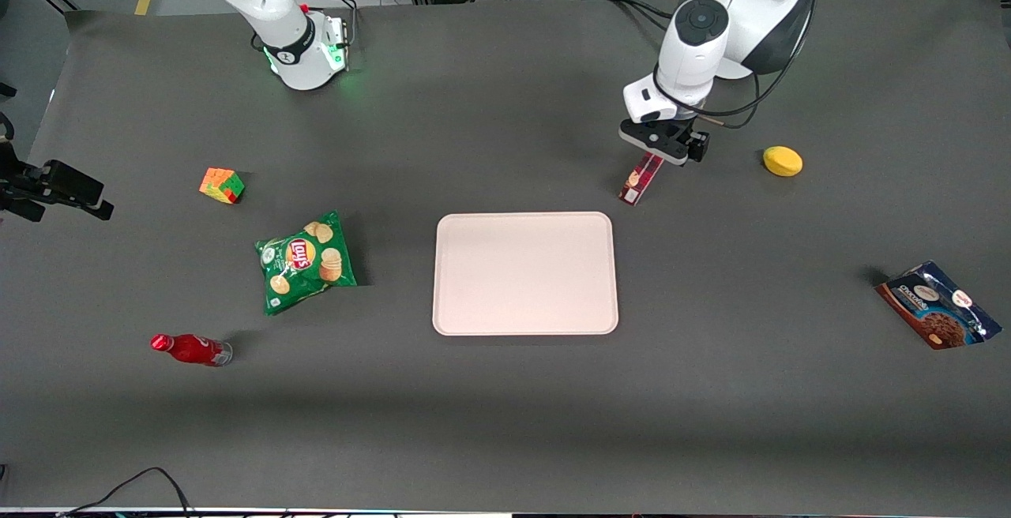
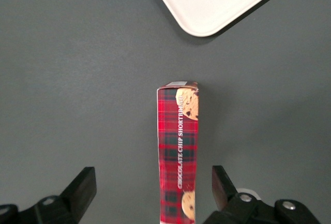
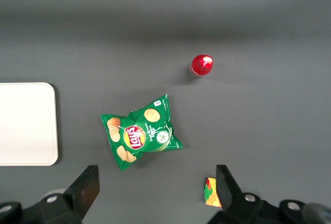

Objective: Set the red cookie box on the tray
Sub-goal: 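Lower the left gripper around the red plaid cookie box and close it, then lift the gripped cookie box up off the table with the left gripper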

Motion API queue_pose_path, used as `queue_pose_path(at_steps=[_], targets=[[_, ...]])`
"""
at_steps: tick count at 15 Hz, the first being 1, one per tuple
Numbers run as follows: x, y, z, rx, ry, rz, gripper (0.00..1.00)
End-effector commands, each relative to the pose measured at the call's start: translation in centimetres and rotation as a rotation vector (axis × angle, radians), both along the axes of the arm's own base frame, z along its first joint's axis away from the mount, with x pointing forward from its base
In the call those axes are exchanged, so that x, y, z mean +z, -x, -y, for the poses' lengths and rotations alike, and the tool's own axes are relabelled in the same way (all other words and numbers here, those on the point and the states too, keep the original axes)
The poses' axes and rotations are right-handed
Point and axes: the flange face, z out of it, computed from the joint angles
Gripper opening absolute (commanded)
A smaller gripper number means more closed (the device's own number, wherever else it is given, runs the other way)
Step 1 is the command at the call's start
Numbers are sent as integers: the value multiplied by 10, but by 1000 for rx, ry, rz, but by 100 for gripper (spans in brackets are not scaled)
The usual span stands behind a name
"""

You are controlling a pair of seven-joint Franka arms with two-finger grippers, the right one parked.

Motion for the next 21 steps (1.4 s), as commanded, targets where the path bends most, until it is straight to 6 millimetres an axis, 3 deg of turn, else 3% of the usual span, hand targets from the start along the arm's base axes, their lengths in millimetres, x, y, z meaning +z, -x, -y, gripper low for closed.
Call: queue_pose_path(at_steps=[1, 3, 9, 13, 16, 20, 21], targets=[[-42, 12, -16, -27, 70, 44, 100], [-61, 16, -18, -44, 95, 37, 100], [-84, 30, -24, -53, 78, -28, 100], [-87, 31, -26, -37, 71, -44, 99], [-89, 33, -28, -31, 57, -66, 54], [-89, 32, -30, -23, 53, -73, 7], [-89, 32, -31, -22, 53, -74, 0]])
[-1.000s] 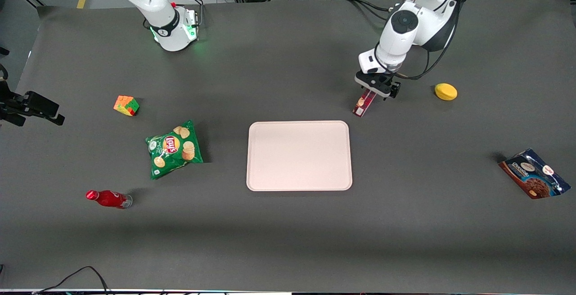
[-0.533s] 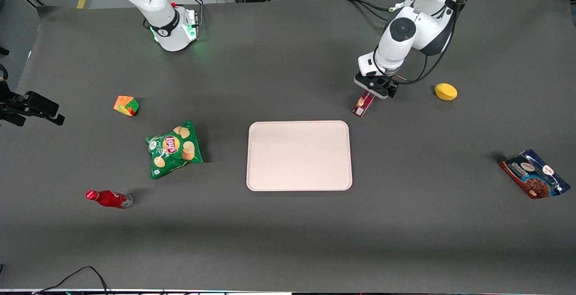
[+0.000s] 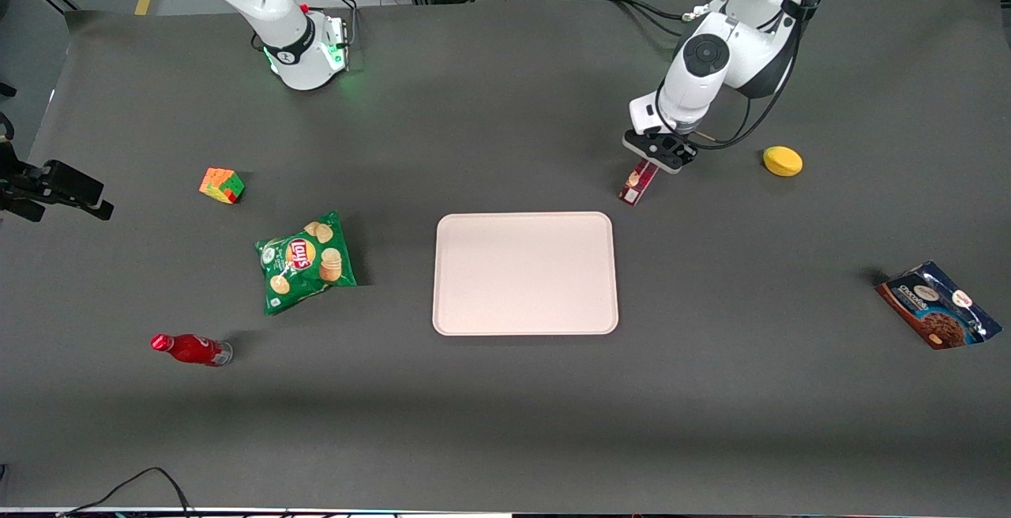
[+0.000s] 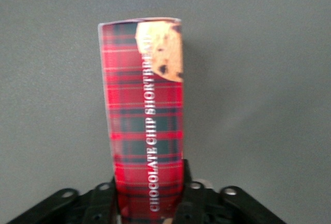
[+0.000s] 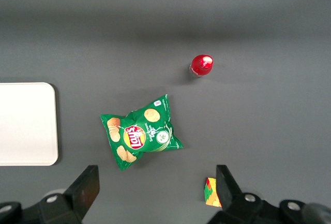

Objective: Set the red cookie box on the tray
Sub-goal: 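Lift the gripped cookie box up off the table with the left gripper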

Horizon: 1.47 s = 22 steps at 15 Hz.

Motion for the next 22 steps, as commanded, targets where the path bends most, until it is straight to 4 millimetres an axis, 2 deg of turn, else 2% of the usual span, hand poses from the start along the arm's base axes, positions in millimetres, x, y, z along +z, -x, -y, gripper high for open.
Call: queue_pose_path(at_steps=[1, 4, 6, 8, 10, 12, 14, 16, 18, 20, 22], targets=[[0, 3, -8, 10, -7, 0, 0], [7, -6, -9, 49, -10, -1, 0], [31, -27, -4, 70, -39, -35, 0], [79, -59, 5, 93, -82, -102, 0], [144, -94, 19, 110, -94, -157, 0], [212, -122, 32, 142, -34, -187, 0], [262, -152, 34, 179, 38, -178, 0], [299, -177, 43, 213, 88, -134, 0], [316, -199, 48, 258, 117, -103, 0], [321, -224, 53, 337, 154, -104, 0], [312, -243, 63, 416, 158, -103, 0]])
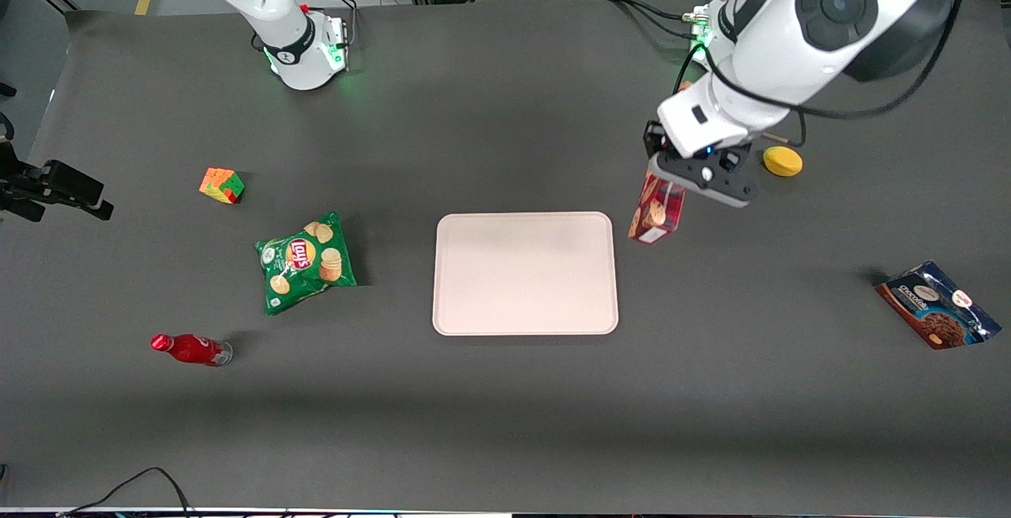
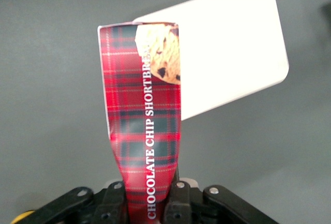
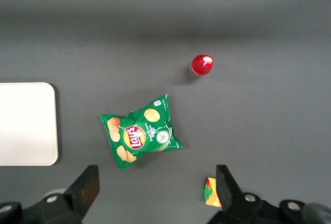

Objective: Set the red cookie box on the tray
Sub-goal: 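Carry the cookie box over the pink tray's edge with the left gripper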

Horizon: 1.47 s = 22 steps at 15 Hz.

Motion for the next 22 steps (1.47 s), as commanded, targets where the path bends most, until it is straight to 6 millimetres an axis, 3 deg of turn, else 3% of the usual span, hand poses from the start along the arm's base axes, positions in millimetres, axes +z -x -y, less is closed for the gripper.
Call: queue_pose_path(at_steps=[1, 4, 7, 11, 14, 17, 22], targets=[[-15, -42, 27, 146, -6, -28, 0], [-52, -57, 67, 232, -68, 6, 0], [-102, -61, 93, 260, -118, 38, 0], [-179, -66, 111, 304, -171, 64, 0], [-232, -64, 119, 309, -143, 50, 0], [-275, -60, 107, 328, -118, 74, 0], [-300, -61, 99, 309, -161, 83, 0]])
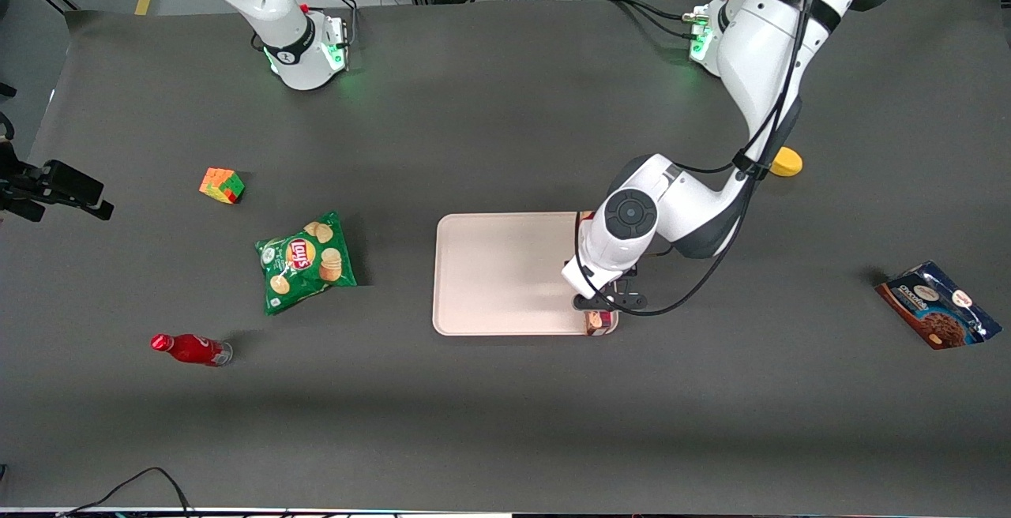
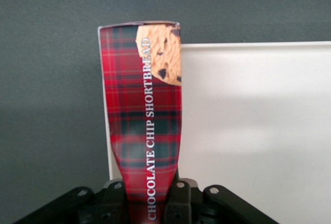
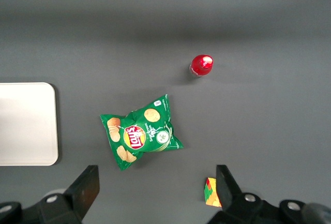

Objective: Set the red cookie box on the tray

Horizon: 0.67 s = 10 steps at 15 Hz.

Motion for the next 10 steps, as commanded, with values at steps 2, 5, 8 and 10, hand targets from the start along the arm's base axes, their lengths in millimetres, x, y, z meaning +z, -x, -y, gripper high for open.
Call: queue_pose_path(at_steps=[2, 5, 8, 10], targets=[[3, 5, 6, 0, -25, 27, 0], [0, 7, 8, -2, -34, 16, 11], [1, 9, 9, -2, -41, 10, 11], [2, 10, 8, -1, -54, -1, 11]])
